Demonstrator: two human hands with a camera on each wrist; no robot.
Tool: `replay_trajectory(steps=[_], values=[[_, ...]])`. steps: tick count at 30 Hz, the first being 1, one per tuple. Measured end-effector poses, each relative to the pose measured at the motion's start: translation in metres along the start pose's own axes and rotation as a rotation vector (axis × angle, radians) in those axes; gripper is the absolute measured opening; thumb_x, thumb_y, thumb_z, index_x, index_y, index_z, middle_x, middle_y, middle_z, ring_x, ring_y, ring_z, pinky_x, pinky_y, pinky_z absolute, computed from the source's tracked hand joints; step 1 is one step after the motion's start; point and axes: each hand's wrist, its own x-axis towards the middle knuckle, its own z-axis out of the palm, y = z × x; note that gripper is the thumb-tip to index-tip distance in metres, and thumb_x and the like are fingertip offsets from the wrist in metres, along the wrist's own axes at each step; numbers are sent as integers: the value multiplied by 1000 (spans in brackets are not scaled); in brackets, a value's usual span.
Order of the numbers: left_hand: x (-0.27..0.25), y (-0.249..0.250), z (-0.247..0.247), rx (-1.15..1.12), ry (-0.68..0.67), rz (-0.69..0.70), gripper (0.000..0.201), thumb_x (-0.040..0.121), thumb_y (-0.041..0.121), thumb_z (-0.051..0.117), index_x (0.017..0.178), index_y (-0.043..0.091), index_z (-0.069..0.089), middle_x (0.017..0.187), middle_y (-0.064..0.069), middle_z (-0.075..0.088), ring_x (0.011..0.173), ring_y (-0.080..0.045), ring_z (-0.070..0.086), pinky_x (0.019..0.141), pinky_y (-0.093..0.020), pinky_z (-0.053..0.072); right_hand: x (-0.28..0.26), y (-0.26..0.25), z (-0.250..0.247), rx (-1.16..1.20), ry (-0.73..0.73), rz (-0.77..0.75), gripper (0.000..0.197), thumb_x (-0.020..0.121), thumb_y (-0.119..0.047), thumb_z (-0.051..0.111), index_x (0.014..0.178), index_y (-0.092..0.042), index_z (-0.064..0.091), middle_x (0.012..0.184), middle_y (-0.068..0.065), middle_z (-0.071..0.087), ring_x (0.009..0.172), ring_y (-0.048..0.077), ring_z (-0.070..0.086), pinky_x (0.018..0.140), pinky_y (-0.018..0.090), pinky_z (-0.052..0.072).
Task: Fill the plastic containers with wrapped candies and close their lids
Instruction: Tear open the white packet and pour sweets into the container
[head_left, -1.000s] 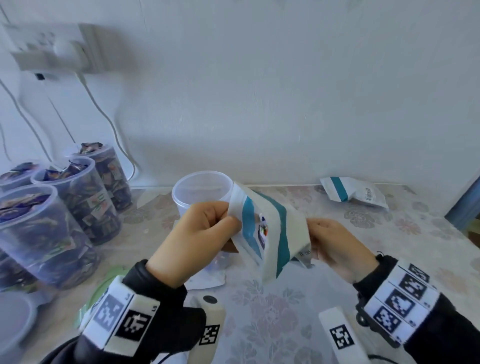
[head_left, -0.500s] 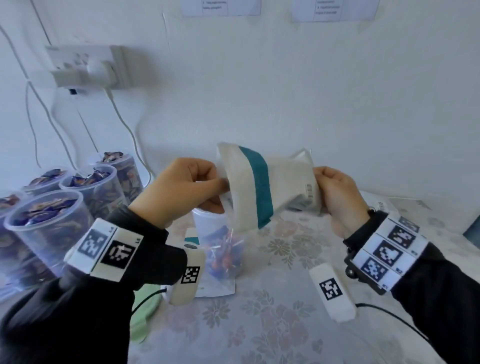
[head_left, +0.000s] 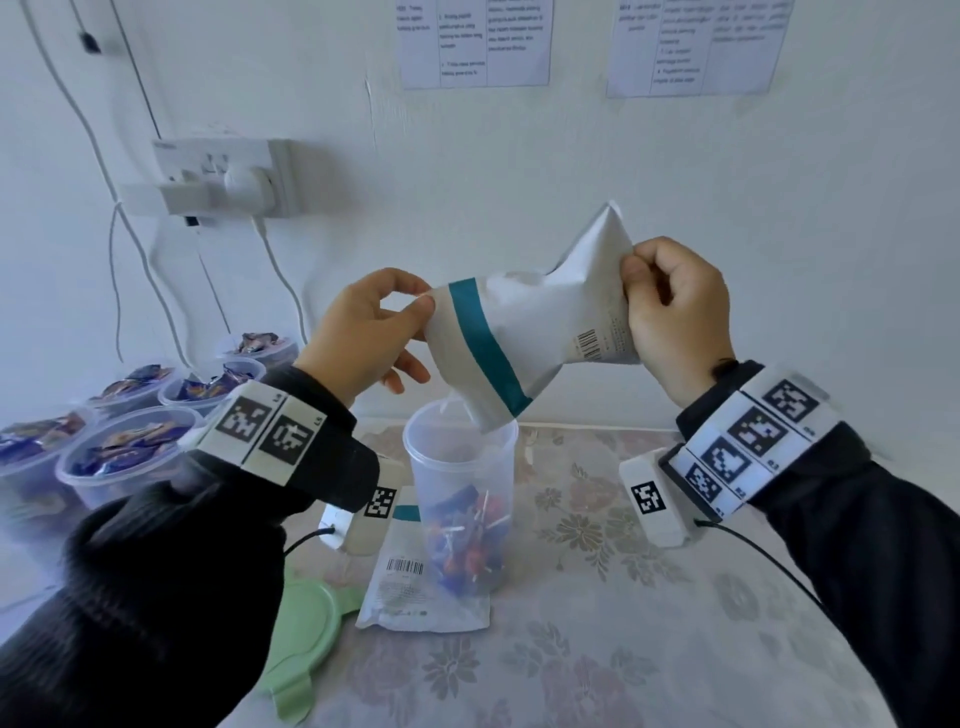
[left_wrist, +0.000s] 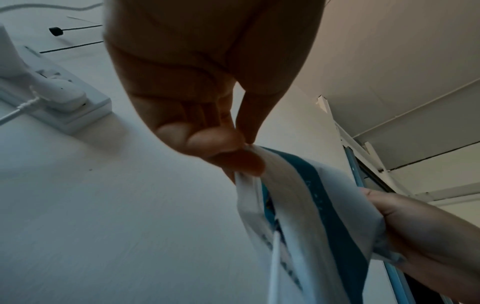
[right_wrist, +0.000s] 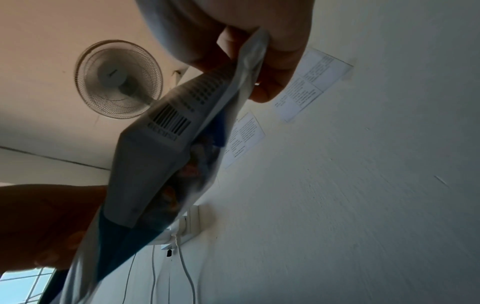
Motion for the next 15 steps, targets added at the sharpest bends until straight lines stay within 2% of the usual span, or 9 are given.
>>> replay_trajectory(steps=[3, 6, 11, 15], values=[[3, -8, -1, -4, 39, 21, 11, 92, 14, 56, 81, 17, 58, 71, 0, 63, 41, -6, 56, 35, -18, 42, 1, -2, 5, -20, 16, -113, 18, 91, -9, 48, 75, -11, 56, 60, -16, 45, 57, -6, 46, 54, 8, 33], [5, -15, -5, 23, 54, 49, 15, 88, 10, 62, 74, 15, 61, 72, -2, 60, 44, -2, 51, 37, -17, 43, 3, -2, 9, -29, 21, -164, 18, 90, -11, 48, 77, -6, 59, 62, -17, 47, 59, -7, 47, 55, 8, 34], [3, -20, -6, 50, 31, 65, 13, 84, 8, 66, 72, 14, 65, 71, -4, 59, 57, -11, 49, 39, -15, 44, 5, -3, 11, -36, 23, -217, 18, 88, -11, 50, 76, -2, 60, 62, -10, 48, 60, -6, 47, 56, 7, 33], [3, -20, -9, 1, 51, 81, 15, 82, 8, 68, 75, 22, 68, 69, 1, 62, 57, -13, 47, 41, -15, 42, 9, -6, 10, -48, 29, -243, 17, 88, -11, 52, 77, -3, 62, 67, -6, 53, 63, -6, 48, 58, 5, 33]])
